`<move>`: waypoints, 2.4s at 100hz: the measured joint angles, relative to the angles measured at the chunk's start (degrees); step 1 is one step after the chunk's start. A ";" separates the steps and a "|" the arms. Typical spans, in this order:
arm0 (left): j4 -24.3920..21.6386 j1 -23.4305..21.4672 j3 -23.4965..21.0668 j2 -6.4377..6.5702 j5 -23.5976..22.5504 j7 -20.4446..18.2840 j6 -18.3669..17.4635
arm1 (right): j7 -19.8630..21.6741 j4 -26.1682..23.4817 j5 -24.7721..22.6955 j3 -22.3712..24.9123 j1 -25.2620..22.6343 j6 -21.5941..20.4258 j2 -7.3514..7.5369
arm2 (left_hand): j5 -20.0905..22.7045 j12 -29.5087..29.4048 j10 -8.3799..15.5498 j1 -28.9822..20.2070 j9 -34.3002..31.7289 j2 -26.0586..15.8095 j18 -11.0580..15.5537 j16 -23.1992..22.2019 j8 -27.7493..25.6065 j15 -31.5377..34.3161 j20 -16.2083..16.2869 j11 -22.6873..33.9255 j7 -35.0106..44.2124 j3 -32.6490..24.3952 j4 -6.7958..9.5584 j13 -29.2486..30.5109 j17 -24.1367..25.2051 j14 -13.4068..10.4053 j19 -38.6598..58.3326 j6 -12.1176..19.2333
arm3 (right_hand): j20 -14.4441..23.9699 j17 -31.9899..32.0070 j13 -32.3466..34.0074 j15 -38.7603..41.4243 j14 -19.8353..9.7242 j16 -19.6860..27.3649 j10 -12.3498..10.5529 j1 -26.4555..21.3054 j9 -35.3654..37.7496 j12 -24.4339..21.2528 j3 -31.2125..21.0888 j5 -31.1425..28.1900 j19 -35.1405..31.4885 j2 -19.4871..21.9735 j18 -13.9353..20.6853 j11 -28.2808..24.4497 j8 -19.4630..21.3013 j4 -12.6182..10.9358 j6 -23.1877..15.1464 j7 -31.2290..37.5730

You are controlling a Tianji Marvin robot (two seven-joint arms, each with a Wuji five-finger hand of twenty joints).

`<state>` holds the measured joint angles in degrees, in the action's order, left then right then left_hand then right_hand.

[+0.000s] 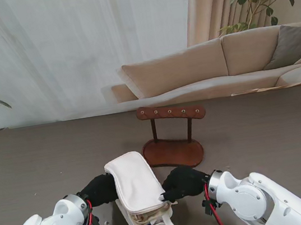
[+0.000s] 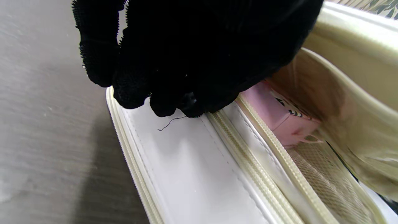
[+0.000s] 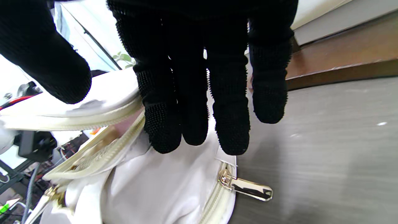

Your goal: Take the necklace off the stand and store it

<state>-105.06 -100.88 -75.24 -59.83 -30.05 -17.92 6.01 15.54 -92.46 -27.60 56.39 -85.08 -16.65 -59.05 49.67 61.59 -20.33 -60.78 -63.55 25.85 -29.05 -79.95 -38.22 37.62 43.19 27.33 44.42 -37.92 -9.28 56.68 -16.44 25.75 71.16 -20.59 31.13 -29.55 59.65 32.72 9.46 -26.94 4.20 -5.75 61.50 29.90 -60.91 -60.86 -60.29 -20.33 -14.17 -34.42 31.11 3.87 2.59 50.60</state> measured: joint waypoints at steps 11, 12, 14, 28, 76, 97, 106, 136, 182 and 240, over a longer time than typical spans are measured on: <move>1.22 2.07 0.55 0.18 -1.33 -0.50 -0.07 | -0.82 0.77 0.41 -0.53 0.01 -0.90 -0.20 | 0.00 -0.06 0.00 0.02 0.00 0.00 0.01 0.03 0.00 -0.04 -0.02 -0.10 0.02 0.01 0.00 0.00 0.00 0.00 -0.01 0.00 | 0.00 0.00 0.00 0.00 0.00 0.00 -0.01 -0.01 0.00 0.00 0.00 0.00 0.00 -0.01 0.00 0.00 0.00 0.00 -1.09 0.00; 1.31 2.22 0.60 0.19 -1.39 -0.52 -0.08 | -0.83 0.82 0.43 -0.53 0.00 -0.96 -0.21 | 0.00 -0.06 0.00 0.02 0.00 0.00 0.01 0.03 0.00 -0.04 -0.02 -0.10 0.02 0.01 0.00 0.00 0.00 0.00 -0.01 0.00 | 0.00 0.00 0.00 0.00 0.00 0.00 -0.01 -0.01 0.00 0.00 0.00 0.00 0.00 -0.01 0.00 0.00 0.00 0.00 -1.28 0.00; 1.49 2.51 0.67 0.20 -1.46 -0.55 -0.10 | -0.86 0.92 0.45 -0.53 -0.01 -1.08 -0.25 | 0.00 -0.07 0.00 0.02 0.00 0.00 0.01 0.04 0.00 -0.05 -0.02 -0.10 0.02 0.01 0.00 0.00 0.00 0.00 -0.01 0.00 | 0.00 0.00 0.00 0.00 0.00 0.00 -0.01 -0.01 0.00 0.00 0.00 0.00 -0.01 -0.01 0.00 0.00 0.00 0.00 -1.46 0.00; 1.89 3.26 0.61 0.28 -1.51 -1.14 -0.37 | -1.72 1.33 -1.08 -0.79 -0.04 -1.85 -0.34 | 0.00 -0.09 0.00 0.02 0.00 0.00 0.03 0.04 0.00 -0.11 -0.04 -0.13 0.02 0.01 -0.01 0.00 0.00 0.00 -0.01 0.00 | 0.00 0.00 0.00 0.01 0.00 -0.01 -0.11 -0.01 -0.74 0.00 -0.02 3.77 -0.01 -0.62 0.00 -0.01 0.00 0.00 -3.87 -0.19; -1.95 -3.05 -4.99 0.31 -4.79 -2.52 -1.74 | -8.07 -0.43 -12.58 3.14 -1.53 -0.79 -1.12 | -0.31 -0.69 0.29 0.02 0.49 -0.03 0.34 0.05 0.00 -0.61 -0.17 -0.51 0.02 0.50 -0.01 -0.14 -0.01 0.00 -0.03 0.46 | 0.00 0.02 -6.75 -6.14 2.61 2.22 -0.11 1.72 -16.57 -3.84 8.54 30.73 0.19 0.34 -0.76 2.14 -9.23 -0.04 -4.30 -10.32; -3.72 -5.56 -7.28 0.26 -5.40 -1.79 -2.10 | -17.21 -1.53 -18.65 2.73 -0.90 1.33 -1.69 | -0.40 -0.69 0.37 0.02 0.63 -0.04 0.46 0.06 0.00 -0.62 -0.18 -0.74 0.02 0.58 -0.01 -0.15 -0.01 0.00 -0.03 0.56 | 0.00 0.02 -9.39 -6.75 2.61 2.81 -0.11 1.55 -20.07 -4.49 8.36 32.35 0.48 -0.53 -0.76 2.95 -9.53 -0.11 -6.31 -10.14; -4.43 -6.30 -8.09 0.26 -5.05 -1.82 -2.30 | -17.50 -1.42 -18.46 0.52 1.26 1.77 -1.80 | -0.42 -0.69 0.38 0.02 0.67 -0.06 0.53 0.06 0.00 -0.63 -0.19 -0.83 0.02 0.82 -0.01 -0.20 0.02 0.00 -0.03 0.62 | 0.00 0.02 -11.11 -7.47 1.77 3.19 -0.13 0.78 -20.80 -4.94 8.05 32.35 0.53 -2.68 -0.77 2.31 -9.78 -0.11 -7.33 -9.78; -7.21 -8.97 -11.00 0.31 -2.38 -3.37 -3.75 | -18.25 3.04 -18.34 -8.52 11.33 -1.12 -2.79 | -1.02 -0.70 0.46 -0.06 1.84 -0.46 0.91 0.06 0.03 -0.66 -0.22 -1.04 0.05 1.80 -0.01 -0.26 0.20 -0.05 -0.08 1.32 | 0.00 0.02 -14.64 -10.88 -0.88 6.14 -4.13 -0.09 -22.28 -6.78 3.85 32.28 3.04 -4.57 -0.70 2.18 -10.15 0.29 -10.56 -8.88; -10.76 -12.73 -13.77 0.26 1.56 -3.29 -4.44 | -16.86 8.01 -17.31 -13.78 15.55 -6.35 -3.00 | -1.62 -0.70 0.46 -0.22 2.00 -1.00 0.96 0.06 0.09 -0.68 -0.22 -1.04 0.05 2.38 0.01 -0.28 0.27 -0.07 -0.08 1.33 | -2.11 0.02 -21.95 -17.82 -2.25 10.74 -7.81 -0.66 -25.81 -13.24 2.61 34.27 7.39 -7.51 -0.20 9.54 -11.10 0.80 -14.63 -11.61; -14.62 -17.31 -14.05 0.08 1.91 -1.71 -5.23 | -17.01 11.98 -14.26 -17.40 18.74 -5.68 -3.79 | -1.81 -0.70 -0.04 -0.73 2.03 -1.40 0.96 0.06 0.14 -0.68 -0.22 -1.03 -0.38 2.41 0.03 -0.28 0.29 -0.07 -0.09 0.43 | -2.19 0.02 -22.65 -19.18 -4.11 12.02 -10.66 -0.66 -26.20 -13.81 2.63 34.24 7.98 -7.51 0.44 8.71 -11.21 0.81 -15.24 -11.05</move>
<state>-119.68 -118.19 -89.29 -59.75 -28.14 -19.63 0.77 -1.47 -80.48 -41.85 39.00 -66.34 -22.33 -62.84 47.86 60.89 -20.37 -61.51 -61.51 24.45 -28.09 -79.89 -38.08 36.94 42.97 26.30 44.03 -35.50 -9.25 56.40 -16.15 25.68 71.07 -20.15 28.94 -29.53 37.00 13.54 5.35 -14.92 -6.46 -6.42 35.30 16.09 -58.27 -26.62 -52.30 -27.84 -13.73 -25.71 19.89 4.68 -12.65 39.55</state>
